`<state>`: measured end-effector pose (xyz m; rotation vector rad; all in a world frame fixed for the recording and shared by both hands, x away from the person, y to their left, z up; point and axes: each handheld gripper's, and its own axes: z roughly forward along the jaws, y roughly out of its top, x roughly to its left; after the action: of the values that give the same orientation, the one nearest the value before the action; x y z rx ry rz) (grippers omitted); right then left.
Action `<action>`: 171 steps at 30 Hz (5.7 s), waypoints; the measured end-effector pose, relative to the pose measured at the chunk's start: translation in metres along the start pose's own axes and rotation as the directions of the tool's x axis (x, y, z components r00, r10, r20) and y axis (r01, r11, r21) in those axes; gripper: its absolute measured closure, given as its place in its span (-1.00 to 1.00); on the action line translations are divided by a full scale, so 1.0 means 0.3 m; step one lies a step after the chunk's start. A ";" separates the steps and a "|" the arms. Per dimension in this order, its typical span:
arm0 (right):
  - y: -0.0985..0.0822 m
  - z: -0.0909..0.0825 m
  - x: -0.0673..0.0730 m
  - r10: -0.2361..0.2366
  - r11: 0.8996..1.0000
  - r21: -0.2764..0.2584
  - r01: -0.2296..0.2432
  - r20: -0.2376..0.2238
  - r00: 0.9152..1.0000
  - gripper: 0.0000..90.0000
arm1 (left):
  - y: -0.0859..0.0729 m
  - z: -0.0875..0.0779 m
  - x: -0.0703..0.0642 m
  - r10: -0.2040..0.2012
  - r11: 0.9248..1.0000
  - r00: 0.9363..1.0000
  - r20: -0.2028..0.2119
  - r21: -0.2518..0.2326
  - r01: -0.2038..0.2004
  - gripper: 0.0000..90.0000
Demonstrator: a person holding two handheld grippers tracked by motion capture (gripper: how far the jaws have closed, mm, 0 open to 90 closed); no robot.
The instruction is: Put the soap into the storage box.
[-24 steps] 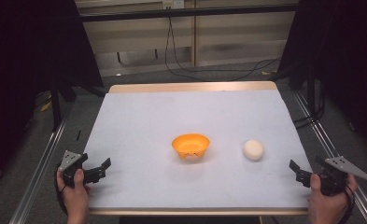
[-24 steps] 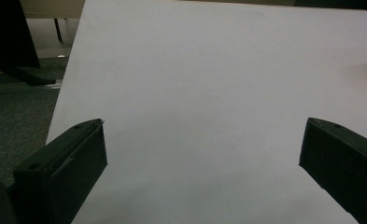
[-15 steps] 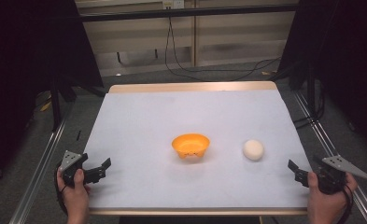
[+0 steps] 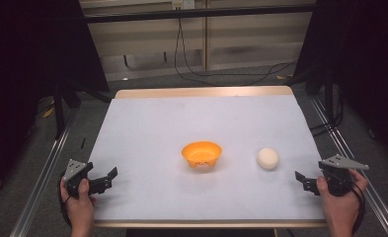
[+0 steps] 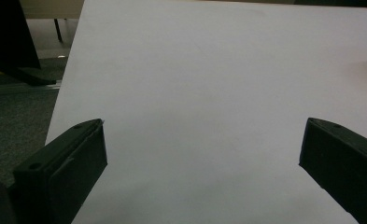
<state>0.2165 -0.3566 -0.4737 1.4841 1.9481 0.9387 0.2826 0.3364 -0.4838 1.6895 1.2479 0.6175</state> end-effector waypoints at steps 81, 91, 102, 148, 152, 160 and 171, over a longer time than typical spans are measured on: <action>0.289 0.264 0.189 -0.116 0.934 0.304 0.187 -0.239 0.964 -0.60 | 0.002 0.003 0.003 0.000 1.000 1.000 0.003 0.010 0.000 -0.98; 0.283 0.285 0.193 -0.117 0.927 0.327 0.184 -0.216 0.969 -0.47 | 0.002 0.003 0.004 0.002 1.000 1.000 0.003 0.010 -0.002 -0.98; 0.278 0.288 0.190 -0.099 0.931 0.323 0.167 -0.216 0.971 -0.46 | 0.002 0.004 0.004 -0.003 1.000 1.000 0.004 0.010 0.002 -0.98; 0.377 0.262 0.238 -0.096 0.954 0.246 0.170 -0.288 0.953 -0.45 | 0.002 0.003 0.006 -0.001 1.000 1.000 0.004 0.011 0.001 -0.98; 0.390 0.263 0.246 -0.101 0.955 0.241 0.175 -0.291 0.951 -0.45 | 0.002 0.003 0.006 -0.001 1.000 1.000 0.004 0.011 0.001 -0.98; 0.427 0.262 0.276 -0.123 0.953 0.230 0.199 -0.307 0.944 -0.45 | 0.002 0.003 0.006 -0.002 1.000 1.000 0.005 0.012 0.002 -0.98; 0.453 0.267 0.305 -0.137 0.949 0.227 0.218 -0.327 0.935 -0.45 | 0.002 0.004 0.005 -0.010 1.000 1.000 0.007 0.013 0.010 -0.98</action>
<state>0.3342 -0.2291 -0.4175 1.3245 2.4707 0.9017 0.2844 0.3372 -0.4840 1.6937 1.2568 0.5987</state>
